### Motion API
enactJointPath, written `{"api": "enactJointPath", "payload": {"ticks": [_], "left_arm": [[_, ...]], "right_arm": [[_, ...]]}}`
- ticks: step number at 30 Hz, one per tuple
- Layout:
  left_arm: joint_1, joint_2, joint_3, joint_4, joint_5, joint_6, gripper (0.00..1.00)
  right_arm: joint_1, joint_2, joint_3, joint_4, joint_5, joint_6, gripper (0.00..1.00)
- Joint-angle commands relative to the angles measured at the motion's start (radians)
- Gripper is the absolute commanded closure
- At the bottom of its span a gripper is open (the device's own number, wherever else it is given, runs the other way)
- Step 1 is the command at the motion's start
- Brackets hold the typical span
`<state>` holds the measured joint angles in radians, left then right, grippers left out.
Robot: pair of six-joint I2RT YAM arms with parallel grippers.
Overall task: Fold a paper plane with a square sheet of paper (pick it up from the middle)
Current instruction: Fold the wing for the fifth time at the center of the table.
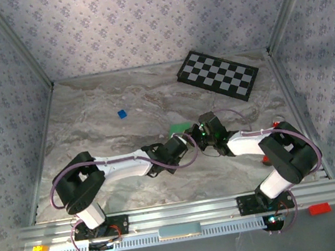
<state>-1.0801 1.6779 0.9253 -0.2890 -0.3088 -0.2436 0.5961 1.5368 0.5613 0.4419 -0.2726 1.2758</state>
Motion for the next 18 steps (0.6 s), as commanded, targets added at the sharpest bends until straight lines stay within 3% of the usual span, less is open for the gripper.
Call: {"api": "enactJointPath", "payload": {"ticks": [1,18], "left_arm": [[-0.006,0.006,0.028,-0.014,-0.030,0.009,0.84],[-0.006,0.022,0.024,-0.014,-0.033,0.003,0.96]], "right_arm": [[0.001,-0.008,-0.005,-0.009,0.012,0.015,0.99],[-0.007,-0.012,-0.004,-0.011,0.006,0.015,0.99]]}}
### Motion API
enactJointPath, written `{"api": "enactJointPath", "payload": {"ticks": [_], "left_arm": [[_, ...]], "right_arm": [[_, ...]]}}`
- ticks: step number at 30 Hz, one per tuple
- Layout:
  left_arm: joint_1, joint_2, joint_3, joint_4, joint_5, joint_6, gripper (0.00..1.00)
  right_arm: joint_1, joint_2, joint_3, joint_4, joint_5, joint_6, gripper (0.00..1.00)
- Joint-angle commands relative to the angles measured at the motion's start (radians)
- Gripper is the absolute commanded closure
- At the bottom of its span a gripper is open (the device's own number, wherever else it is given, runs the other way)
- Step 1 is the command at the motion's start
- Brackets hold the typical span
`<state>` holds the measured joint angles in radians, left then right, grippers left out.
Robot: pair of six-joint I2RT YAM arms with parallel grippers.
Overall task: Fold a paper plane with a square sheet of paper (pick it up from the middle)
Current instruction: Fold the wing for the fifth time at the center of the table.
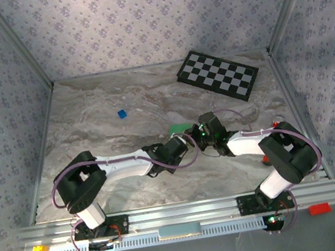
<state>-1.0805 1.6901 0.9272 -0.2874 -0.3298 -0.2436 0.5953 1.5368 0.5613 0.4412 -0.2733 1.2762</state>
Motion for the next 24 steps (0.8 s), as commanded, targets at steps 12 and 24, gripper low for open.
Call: {"api": "enactJointPath", "payload": {"ticks": [12,24], "left_arm": [[0.019,-0.005,0.020,0.002,0.070,-0.056,1.00],[0.093,-0.009,-0.009,0.057,0.254,-0.118,1.00]], "right_arm": [[-0.018,-0.154,-0.014,-0.240,0.101,-0.091,0.72],[-0.063,-0.380,-0.121,-0.394,0.183,-0.109,0.65]]}}
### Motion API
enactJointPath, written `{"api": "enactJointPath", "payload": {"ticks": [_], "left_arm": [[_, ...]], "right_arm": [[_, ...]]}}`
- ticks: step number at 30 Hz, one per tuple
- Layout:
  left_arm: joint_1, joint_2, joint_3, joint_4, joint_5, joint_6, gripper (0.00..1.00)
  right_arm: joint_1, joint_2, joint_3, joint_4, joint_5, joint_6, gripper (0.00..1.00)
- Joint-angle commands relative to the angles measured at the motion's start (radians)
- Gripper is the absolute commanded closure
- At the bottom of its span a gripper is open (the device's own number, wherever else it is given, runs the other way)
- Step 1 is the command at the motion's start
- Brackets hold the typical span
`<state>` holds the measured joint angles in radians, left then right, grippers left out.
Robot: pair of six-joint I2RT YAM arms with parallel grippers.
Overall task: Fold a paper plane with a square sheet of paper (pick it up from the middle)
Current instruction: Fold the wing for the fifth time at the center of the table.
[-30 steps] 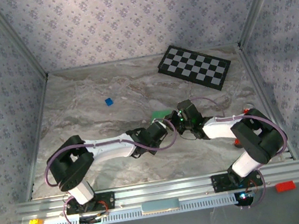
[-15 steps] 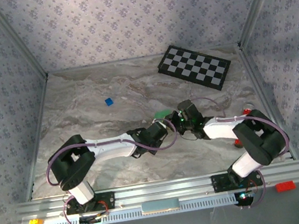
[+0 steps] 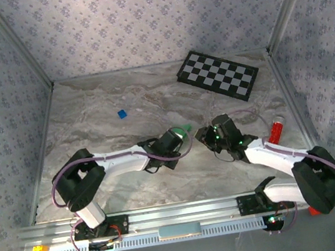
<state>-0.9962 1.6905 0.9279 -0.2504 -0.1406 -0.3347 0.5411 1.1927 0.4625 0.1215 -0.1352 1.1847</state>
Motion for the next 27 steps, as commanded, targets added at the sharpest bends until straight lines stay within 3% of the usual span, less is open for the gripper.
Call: {"api": "enactJointPath", "payload": {"ticks": [1,18,27], "left_arm": [[0.010,-0.009,-0.013,0.025,0.076,-0.029,1.00],[0.031,0.047,0.020,0.010,0.175,-0.041,0.95],[0.063,0.055,0.020,0.016,0.258,-0.040,1.00]], "right_arm": [[-0.010,-0.049,-0.028,-0.081,0.048,-0.018,0.65],[-0.013,-0.062,-0.051,-0.087,0.040,-0.020,0.65],[0.002,-0.003,-0.036,-0.022,-0.013,-0.076,0.69]]}}
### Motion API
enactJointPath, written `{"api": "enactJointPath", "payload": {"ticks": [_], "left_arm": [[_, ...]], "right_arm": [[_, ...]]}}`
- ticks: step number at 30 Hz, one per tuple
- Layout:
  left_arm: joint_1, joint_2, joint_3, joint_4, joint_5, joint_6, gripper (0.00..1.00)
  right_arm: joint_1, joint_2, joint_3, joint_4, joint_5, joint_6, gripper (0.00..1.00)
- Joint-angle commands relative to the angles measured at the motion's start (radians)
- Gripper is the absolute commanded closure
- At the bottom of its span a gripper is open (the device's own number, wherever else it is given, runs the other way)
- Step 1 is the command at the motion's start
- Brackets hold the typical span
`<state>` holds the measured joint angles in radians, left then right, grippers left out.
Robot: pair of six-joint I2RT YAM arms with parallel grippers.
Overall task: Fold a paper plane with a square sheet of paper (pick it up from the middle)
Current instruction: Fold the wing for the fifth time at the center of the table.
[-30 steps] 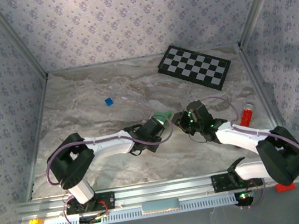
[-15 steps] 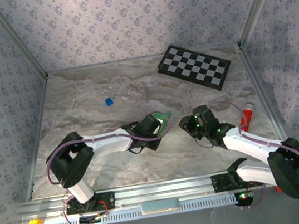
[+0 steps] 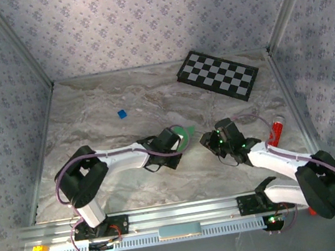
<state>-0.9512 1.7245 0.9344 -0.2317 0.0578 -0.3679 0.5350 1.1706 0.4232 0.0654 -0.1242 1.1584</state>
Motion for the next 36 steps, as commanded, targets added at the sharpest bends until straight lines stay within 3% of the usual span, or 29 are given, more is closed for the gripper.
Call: {"api": "enactJointPath", "payload": {"ticks": [1,10,24,36], "left_arm": [[0.026,0.020,0.011,0.002,0.072,-0.008,1.00],[0.130,0.024,-0.045,0.124,0.353,-0.033,1.00],[0.209,0.101,-0.049,0.151,0.556,-0.035,1.00],[0.264,0.099,-0.097,0.193,0.622,-0.075,1.00]], "right_arm": [[0.014,0.027,0.013,0.044,-0.031,-0.071,0.70],[0.111,0.171,0.050,0.224,0.047,-0.245,0.83],[0.111,0.322,0.138,0.336,-0.190,-0.309,0.85],[0.101,0.416,0.151,0.398,-0.222,-0.278,0.88]]}}
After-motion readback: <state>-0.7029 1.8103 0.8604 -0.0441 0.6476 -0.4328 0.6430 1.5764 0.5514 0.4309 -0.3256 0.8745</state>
